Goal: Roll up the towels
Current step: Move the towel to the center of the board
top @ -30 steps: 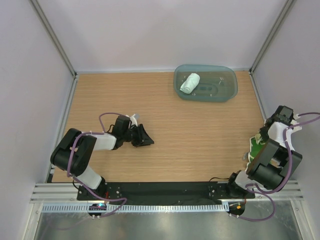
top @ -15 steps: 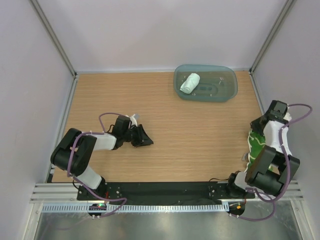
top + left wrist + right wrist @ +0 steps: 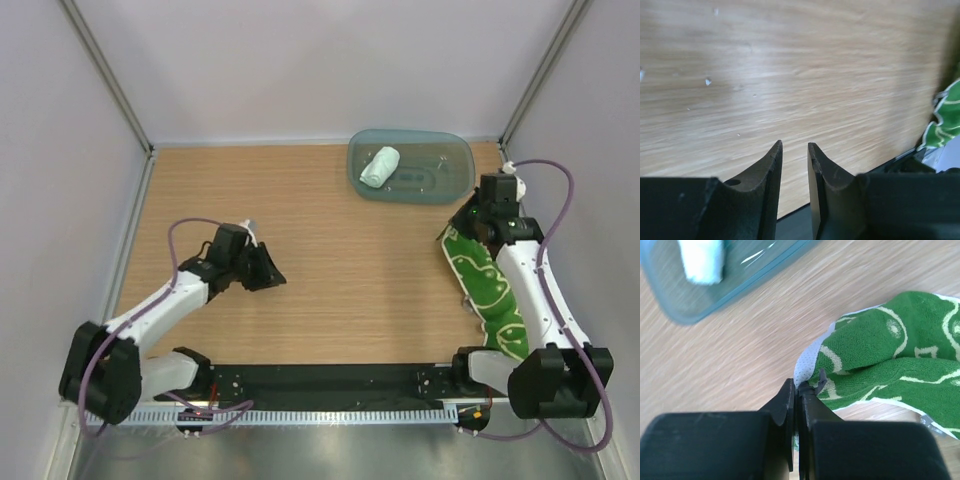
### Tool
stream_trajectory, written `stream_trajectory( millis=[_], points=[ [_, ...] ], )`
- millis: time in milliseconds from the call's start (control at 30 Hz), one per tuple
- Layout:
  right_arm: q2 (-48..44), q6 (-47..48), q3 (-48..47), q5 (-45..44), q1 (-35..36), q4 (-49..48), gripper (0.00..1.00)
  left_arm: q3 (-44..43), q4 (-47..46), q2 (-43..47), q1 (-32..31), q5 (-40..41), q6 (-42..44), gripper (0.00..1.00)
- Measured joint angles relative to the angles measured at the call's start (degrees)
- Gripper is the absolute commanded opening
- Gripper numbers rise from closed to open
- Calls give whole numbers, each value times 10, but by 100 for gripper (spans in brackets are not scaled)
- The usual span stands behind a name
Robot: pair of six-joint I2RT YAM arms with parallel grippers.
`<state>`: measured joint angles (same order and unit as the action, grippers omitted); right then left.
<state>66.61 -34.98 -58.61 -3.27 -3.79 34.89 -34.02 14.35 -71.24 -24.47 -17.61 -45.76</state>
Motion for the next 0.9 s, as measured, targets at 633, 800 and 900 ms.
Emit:
stream_trajectory(
  millis=[633,800,900],
  points=[
    [152,-91,-176,-137,496,-3,1,-244,394,305,0,300,139,60],
    [293,-108,-263,-129,614,-33,69,-242,406,334,0,315,150,84],
    [369,-104,-314,-89,659,-46,75,-242,407,329,0,312,151,86]
  ],
)
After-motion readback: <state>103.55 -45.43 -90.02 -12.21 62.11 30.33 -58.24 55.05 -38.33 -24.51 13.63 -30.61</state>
